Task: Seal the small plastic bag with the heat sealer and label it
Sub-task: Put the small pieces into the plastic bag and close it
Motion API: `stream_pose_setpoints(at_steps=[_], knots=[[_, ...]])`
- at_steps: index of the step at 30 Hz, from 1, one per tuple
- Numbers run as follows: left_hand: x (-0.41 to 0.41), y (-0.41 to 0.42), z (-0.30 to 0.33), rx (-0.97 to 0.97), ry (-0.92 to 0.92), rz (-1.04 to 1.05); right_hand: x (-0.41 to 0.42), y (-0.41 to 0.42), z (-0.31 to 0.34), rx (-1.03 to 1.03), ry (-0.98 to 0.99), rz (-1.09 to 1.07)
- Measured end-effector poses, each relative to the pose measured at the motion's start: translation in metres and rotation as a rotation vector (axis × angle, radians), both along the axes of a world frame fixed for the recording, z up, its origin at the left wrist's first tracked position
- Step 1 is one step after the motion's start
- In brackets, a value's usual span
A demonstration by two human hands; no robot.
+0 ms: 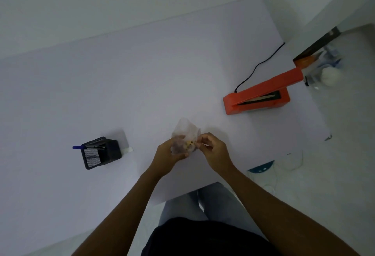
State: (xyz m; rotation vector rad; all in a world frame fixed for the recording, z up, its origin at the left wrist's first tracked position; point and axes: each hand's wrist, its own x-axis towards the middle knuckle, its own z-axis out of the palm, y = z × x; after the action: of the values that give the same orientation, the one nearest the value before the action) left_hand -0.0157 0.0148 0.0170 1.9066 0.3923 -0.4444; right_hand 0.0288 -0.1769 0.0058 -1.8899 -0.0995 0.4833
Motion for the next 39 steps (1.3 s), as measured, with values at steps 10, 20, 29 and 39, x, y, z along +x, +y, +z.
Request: stream_pose_setpoints(at_steps=[10, 20, 29, 39], knots=[[0.009, 0.006, -0.001, 0.108, -0.175, -0.076, 0.01, 0.0, -0.009, -0.039, 0.01, 0.053], [0.001, 0.02, -0.021, -0.034, -0.026, 0.178, 0.016, -0.005, -0.019, -0.043, 0.108, 0.044], [0.001, 0.028, -0.03, -0.219, 0.048, 0.246, 0.014, -0.009, -0.028, 0.036, 0.285, -0.017], [0.002, 0.029, -0.036, -0.255, 0.018, 0.238, 0.026, -0.007, -0.03, 0.038, 0.31, 0.045]])
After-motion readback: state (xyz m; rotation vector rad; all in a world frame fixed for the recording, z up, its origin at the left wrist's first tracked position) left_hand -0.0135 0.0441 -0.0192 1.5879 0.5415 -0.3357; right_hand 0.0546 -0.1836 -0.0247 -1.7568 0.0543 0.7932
